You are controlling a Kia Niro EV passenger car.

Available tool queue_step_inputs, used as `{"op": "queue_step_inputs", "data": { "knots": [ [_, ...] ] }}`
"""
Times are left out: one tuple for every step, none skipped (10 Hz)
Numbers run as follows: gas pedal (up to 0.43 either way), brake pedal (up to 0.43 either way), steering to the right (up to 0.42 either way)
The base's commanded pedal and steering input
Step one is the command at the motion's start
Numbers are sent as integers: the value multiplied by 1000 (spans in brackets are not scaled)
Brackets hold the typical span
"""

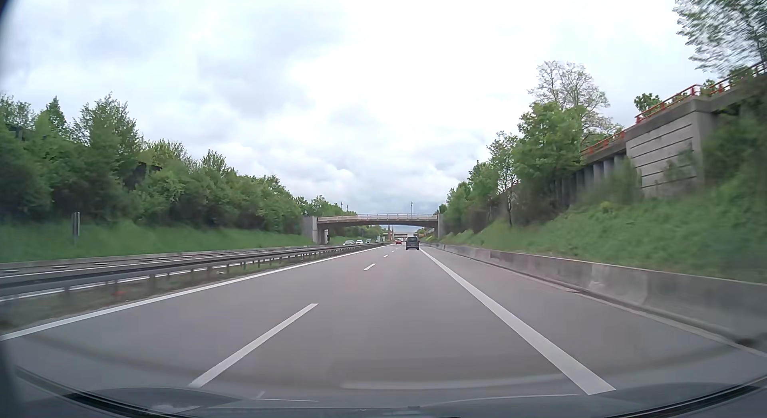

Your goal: Follow the waypoints while adhering to traffic rules and regulations

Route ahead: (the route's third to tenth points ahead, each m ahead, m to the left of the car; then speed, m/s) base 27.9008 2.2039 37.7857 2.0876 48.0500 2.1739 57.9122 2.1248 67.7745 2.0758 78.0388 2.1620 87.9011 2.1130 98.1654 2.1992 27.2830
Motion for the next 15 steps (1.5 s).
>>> {"op": "queue_step_inputs", "data": {
  "knots": [
    [240,12,1],
    [240,12,0],
    [240,12,0],
    [240,12,0],
    [240,12,0],
    [240,6,0],
    [240,12,-1],
    [240,12,-1],
    [240,12,-1],
    [240,12,0],
    [240,12,0],
    [240,12,0],
    [240,12,0],
    [240,12,0],
    [240,12,0]
  ]
}}
